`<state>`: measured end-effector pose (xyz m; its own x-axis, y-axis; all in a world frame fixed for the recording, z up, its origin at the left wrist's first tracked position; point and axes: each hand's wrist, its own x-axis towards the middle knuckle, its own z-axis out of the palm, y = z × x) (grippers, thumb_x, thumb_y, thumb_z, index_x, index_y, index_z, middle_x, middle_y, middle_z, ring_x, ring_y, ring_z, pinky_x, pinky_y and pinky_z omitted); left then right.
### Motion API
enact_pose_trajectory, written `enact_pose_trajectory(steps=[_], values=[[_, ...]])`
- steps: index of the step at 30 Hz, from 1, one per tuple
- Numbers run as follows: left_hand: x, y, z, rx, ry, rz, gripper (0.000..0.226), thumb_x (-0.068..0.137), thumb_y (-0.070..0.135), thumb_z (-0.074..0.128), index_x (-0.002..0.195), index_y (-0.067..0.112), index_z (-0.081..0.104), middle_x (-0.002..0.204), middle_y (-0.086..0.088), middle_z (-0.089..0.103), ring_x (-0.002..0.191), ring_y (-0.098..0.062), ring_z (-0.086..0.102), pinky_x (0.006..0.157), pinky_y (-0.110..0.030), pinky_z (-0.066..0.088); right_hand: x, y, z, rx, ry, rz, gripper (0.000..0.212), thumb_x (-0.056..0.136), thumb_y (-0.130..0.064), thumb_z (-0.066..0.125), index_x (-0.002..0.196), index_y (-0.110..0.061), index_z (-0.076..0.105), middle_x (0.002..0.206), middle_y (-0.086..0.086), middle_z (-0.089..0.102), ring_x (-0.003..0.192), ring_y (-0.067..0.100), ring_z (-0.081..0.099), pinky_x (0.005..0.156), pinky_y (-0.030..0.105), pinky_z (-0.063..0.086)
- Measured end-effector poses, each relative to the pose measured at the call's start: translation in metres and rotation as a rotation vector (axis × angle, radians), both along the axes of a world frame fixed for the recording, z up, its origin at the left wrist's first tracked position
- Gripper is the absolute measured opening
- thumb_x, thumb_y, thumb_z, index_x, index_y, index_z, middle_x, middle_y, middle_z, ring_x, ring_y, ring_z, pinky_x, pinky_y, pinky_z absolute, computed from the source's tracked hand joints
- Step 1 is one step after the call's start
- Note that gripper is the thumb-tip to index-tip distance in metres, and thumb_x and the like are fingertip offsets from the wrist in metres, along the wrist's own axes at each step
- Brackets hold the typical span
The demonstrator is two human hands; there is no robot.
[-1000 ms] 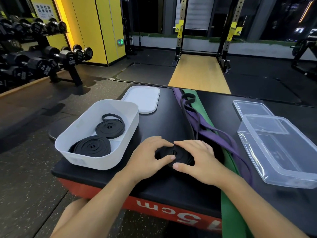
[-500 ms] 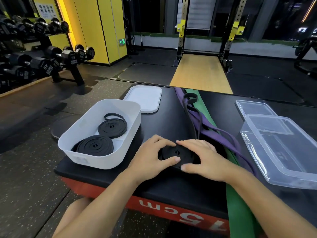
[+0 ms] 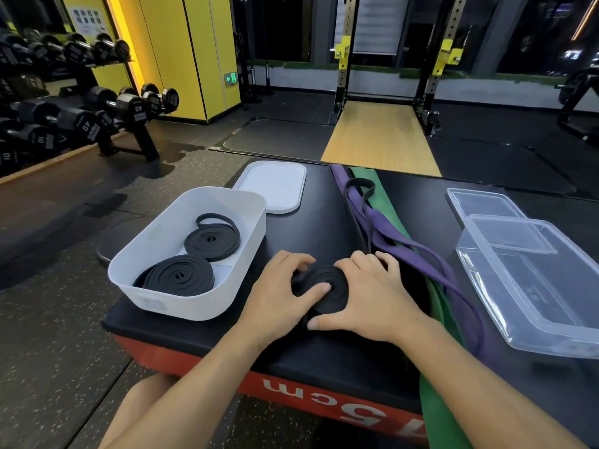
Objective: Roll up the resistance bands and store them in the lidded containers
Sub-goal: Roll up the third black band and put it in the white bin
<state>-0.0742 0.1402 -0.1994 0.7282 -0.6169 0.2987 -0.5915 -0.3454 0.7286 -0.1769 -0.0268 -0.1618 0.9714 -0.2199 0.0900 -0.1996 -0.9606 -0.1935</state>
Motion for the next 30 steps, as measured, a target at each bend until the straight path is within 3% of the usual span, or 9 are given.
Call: enact_pose_trajectory(steps=[2, 5, 8, 11, 14, 18, 23, 26, 30], values=[[0.001, 0.0, 0.001, 0.028, -0.012, -0.004, 0.045, 0.082, 0.062, 0.069, 0.12, 0.038, 0.066, 0.108, 0.023, 0.056, 0.109, 0.001, 0.057, 0.096, -0.026, 0.049, 0.002, 0.012, -0.001, -0.111, -0.032, -0.052, 0.1, 0.055, -0.108, 0.033, 0.107, -0.024, 0.052, 0.101, -0.01, 0.046, 0.106, 0.016, 0.047, 0.119, 0.046, 0.019], [0.002, 0.001, 0.002, 0.073, 0.013, -0.043, 0.071, 0.071, 0.075, 0.066, 0.13, 0.036, 0.065, 0.112, 0.024, 0.054, 0.11, 0.003, 0.057, 0.097, -0.022, 0.047, 0.003, 0.02, -0.005, -0.17, -0.067, -0.064, 0.098, 0.057, -0.107, 0.03, 0.098, -0.019, 0.047, 0.098, -0.008, 0.046, 0.101, 0.019, 0.048, 0.12, 0.048, 0.021], [0.003, 0.002, 0.003, 0.069, 0.067, -0.067, 0.079, 0.067, 0.077, 0.069, 0.134, 0.036, 0.065, 0.116, 0.026, 0.052, 0.112, 0.004, 0.057, 0.099, -0.023, 0.047, 0.002, -0.001, -0.003, -0.015, 0.047, 0.027, 0.107, 0.05, -0.105, 0.045, 0.123, -0.027, 0.049, 0.114, -0.013, 0.044, 0.116, 0.012, 0.042, 0.123, 0.043, 0.013], [0.005, 0.002, 0.002, 0.067, 0.09, -0.083, 0.075, 0.071, 0.07, 0.077, 0.136, 0.036, 0.064, 0.122, 0.025, 0.052, 0.121, 0.006, 0.053, 0.104, -0.018, 0.041, -0.006, -0.033, 0.001, 0.255, 0.129, 0.155, 0.121, 0.055, -0.083, 0.066, 0.158, -0.037, 0.023, 0.149, -0.024, 0.038, 0.141, -0.001, 0.031, 0.127, 0.041, 0.004], [0.006, 0.002, 0.003, 0.063, 0.087, -0.087, 0.064, 0.079, 0.053, 0.085, 0.137, 0.036, 0.064, 0.132, 0.02, 0.056, 0.131, 0.01, 0.047, 0.109, -0.014, 0.035, -0.01, -0.047, 0.001, 0.412, 0.123, 0.213, 0.119, 0.069, -0.053, 0.083, 0.161, -0.042, 0.009, 0.157, -0.031, 0.033, 0.144, -0.013, 0.025, 0.128, 0.04, -0.003], [0.006, 0.004, 0.004, 0.01, 0.123, -0.088, 0.062, 0.077, 0.043, 0.09, 0.133, 0.04, 0.063, 0.126, 0.022, 0.064, 0.125, 0.008, 0.055, 0.111, -0.021, 0.042, -0.004, -0.04, 0.002, 0.392, 0.133, 0.242, 0.111, 0.075, -0.038, 0.084, 0.161, -0.042, 0.014, 0.156, -0.033, 0.034, 0.145, -0.013, 0.022, 0.127, 0.032, -0.005], [0.004, 0.005, 0.003, -0.006, 0.157, -0.074, 0.059, 0.08, 0.046, 0.086, 0.134, 0.043, 0.062, 0.123, 0.024, 0.068, 0.121, 0.007, 0.059, 0.11, -0.026, 0.045, -0.005, -0.038, 0.006, 0.361, 0.114, 0.192, 0.111, 0.064, -0.057, 0.081, 0.159, -0.039, 0.026, 0.141, -0.033, 0.042, 0.131, -0.01, 0.033, 0.127, 0.038, 0.003], [0.001, 0.004, 0.003, -0.006, 0.097, -0.031, 0.05, 0.085, 0.047, 0.082, 0.131, 0.039, 0.063, 0.122, 0.026, 0.066, 0.121, 0.008, 0.057, 0.108, -0.024, 0.045, -0.002, -0.03, 0.006, 0.251, 0.081, 0.175, 0.113, 0.057, -0.076, 0.067, 0.156, -0.036, 0.032, 0.132, -0.026, 0.038, 0.124, -0.005, 0.027, 0.126, 0.037, 0.007], [0.001, 0.002, 0.002, -0.02, 0.028, 0.018, 0.035, 0.085, 0.051, 0.079, 0.116, 0.037, 0.068, 0.109, 0.023, 0.059, 0.111, 0.003, 0.057, 0.096, -0.021, 0.046, 0.001, -0.022, 0.005, 0.201, 0.054, 0.142, 0.096, 0.055, -0.082, 0.066, 0.14, -0.04, 0.045, 0.116, -0.022, 0.038, 0.117, 0.005, 0.029, 0.121, 0.034, 0.014]])
